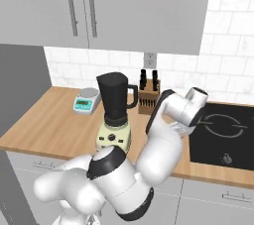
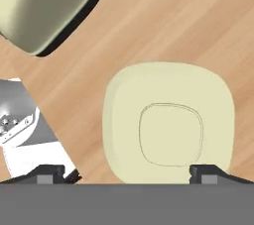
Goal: Close the lid blender by securely placing the lid on top.
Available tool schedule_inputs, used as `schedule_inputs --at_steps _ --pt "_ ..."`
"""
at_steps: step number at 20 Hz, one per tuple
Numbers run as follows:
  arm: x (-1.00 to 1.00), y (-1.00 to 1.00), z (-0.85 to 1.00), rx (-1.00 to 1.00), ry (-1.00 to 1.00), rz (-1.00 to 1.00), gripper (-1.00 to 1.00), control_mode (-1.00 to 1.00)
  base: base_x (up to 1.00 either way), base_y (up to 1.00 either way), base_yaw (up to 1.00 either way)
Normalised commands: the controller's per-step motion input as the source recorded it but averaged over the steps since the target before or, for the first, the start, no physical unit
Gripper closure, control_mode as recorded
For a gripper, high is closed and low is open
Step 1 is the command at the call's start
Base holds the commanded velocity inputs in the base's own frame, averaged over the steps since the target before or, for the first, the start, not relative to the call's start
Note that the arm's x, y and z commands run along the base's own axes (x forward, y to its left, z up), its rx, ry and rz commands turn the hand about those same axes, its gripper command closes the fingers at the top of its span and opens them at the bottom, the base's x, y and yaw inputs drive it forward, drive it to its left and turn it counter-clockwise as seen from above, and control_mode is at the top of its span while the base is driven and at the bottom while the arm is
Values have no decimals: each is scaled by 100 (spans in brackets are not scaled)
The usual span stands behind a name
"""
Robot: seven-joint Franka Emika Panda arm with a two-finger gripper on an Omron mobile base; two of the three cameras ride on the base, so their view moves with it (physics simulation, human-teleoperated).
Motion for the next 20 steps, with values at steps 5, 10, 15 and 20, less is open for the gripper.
schedule_inputs --at_steps 5,10,15,20 --pt "1 4 -13 -14 13 0 -100 -100 0 0 0" --pt "12 2 -21 -9 7 0 -100 -100 0 0 0" --pt "28 0 -3 0 0 0 -100 -100 0 0 0" --pt "24 0 -11 -1 0 0 -100 -100 0 0 0"
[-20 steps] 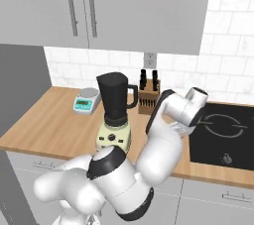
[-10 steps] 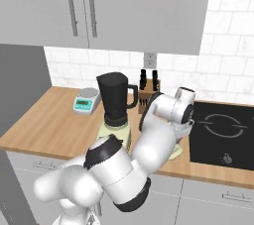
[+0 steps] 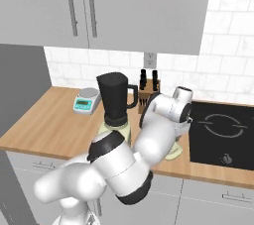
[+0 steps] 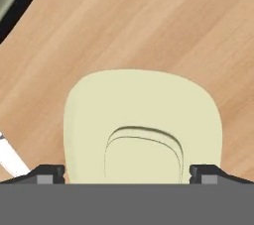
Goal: Close the lid blender by securely placing the lid on top.
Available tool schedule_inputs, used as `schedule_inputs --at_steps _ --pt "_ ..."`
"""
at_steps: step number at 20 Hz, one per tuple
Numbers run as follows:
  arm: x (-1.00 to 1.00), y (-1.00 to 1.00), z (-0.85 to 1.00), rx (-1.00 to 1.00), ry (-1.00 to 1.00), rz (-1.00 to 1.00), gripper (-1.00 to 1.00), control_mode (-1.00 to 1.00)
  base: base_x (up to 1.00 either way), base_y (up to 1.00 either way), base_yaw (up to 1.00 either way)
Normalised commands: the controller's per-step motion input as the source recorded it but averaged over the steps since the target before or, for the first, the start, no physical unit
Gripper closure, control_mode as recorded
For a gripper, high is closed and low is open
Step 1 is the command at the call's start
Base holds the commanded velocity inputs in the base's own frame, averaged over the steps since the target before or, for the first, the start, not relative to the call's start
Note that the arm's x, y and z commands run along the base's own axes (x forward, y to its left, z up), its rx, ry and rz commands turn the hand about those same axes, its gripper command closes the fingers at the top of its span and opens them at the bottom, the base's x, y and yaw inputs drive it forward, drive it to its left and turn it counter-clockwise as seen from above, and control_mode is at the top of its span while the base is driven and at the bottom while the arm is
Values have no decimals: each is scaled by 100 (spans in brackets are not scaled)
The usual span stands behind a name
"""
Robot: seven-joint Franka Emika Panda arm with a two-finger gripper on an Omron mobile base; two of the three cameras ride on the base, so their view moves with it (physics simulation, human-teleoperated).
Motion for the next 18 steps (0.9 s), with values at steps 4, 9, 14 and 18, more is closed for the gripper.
schedule_inputs --at_steps 4,9,14,18 --pt "8 -6 -24 -5 2 0 -100 -100 0 0 0" --pt "2 -8 -5 -1 3 0 -100 -100 0 0 0" --pt "-3 -1 0 0 0 0 -100 -100 0 0 0" --pt "-15 0 0 0 0 0 -100 -100 0 0 0"
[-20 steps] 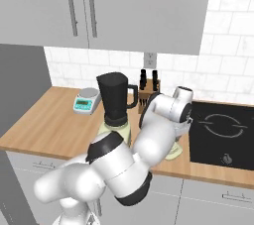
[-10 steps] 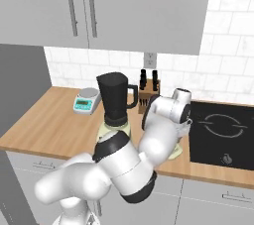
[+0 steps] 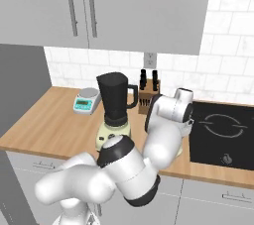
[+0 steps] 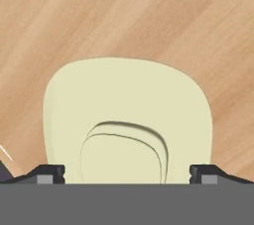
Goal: Close the lid blender by securely placing the lid on top.
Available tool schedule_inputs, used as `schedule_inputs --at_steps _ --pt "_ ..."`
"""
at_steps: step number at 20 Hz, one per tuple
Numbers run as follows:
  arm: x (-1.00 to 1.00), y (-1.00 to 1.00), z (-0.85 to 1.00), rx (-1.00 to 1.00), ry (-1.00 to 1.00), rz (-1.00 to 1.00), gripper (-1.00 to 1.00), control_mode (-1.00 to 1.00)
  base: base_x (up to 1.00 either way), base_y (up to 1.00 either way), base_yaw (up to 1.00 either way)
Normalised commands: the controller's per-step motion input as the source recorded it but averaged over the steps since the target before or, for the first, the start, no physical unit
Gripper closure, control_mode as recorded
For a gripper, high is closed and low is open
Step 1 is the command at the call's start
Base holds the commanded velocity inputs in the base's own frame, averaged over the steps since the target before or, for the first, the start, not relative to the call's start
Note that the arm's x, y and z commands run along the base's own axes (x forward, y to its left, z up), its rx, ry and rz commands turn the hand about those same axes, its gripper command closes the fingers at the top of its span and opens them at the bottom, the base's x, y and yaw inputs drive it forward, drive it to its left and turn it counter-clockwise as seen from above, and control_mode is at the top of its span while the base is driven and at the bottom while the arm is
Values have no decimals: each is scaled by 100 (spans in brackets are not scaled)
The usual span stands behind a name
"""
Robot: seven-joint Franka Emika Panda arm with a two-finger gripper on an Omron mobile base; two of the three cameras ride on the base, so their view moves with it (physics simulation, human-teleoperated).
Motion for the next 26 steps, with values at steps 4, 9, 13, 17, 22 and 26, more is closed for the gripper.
schedule_inputs --at_steps 4,9,13,17,22,26 --pt "0 0 -1 0 0 0 -100 -100 0 0 0" --pt "0 0 -11 0 0 0 -100 -100 0 0 0" --pt "0 0 -26 -3 0 0 -100 -100 0 0 0" --pt "0 0 -33 -5 0 0 -100 -100 0 0 0" --pt "0 0 -14 -2 0 0 100 -100 0 0 0" --pt "0 0 0 0 0 0 100 -100 0 0 0"
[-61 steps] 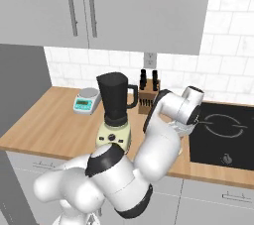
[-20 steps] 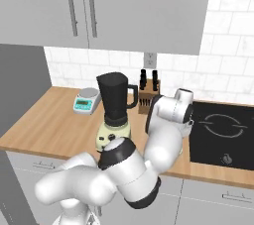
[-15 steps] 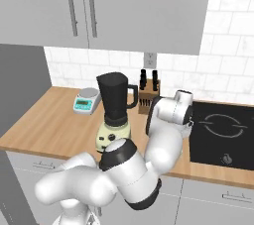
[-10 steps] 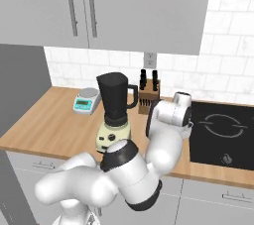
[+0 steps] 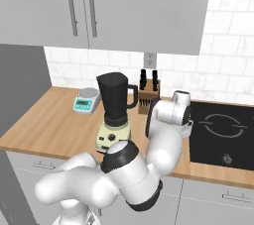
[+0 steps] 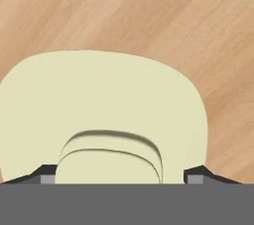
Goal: Close the lid blender by securely placing the lid on top.
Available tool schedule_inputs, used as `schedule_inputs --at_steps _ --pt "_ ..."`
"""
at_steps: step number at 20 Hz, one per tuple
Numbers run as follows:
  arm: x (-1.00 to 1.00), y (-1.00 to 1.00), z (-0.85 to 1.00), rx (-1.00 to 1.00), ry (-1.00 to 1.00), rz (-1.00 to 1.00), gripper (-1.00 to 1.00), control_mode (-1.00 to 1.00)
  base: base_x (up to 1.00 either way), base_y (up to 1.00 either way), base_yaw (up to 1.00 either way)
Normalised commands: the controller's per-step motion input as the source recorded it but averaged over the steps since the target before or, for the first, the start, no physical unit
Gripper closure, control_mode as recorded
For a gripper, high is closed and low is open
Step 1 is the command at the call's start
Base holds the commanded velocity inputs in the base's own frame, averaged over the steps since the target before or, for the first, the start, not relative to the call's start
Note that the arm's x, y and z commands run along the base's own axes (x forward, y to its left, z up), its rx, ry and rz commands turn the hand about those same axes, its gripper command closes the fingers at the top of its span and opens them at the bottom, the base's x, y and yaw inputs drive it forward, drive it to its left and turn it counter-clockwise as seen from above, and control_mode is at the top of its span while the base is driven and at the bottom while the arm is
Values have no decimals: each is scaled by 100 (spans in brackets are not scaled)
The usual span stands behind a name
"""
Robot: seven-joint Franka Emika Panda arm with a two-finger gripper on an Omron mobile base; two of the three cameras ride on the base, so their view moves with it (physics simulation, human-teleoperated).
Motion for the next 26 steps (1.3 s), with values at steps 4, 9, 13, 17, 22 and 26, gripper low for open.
schedule_inputs --at_steps 4,9,13,17,22,26 --pt "-13 -4 5 2 -6 0 100 -100 0 0 0" --pt "-54 -18 45 16 -30 0 100 -100 0 0 0" --pt "-65 -24 87 24 -55 0 100 -100 0 0 0" --pt "-47 -22 100 17 -59 -5 100 -100 0 0 0" --pt "-25 -2 100 8 -49 -11 100 -100 0 0 0" --pt "-6 11 100 2 -41 -14 100 -100 0 0 0"
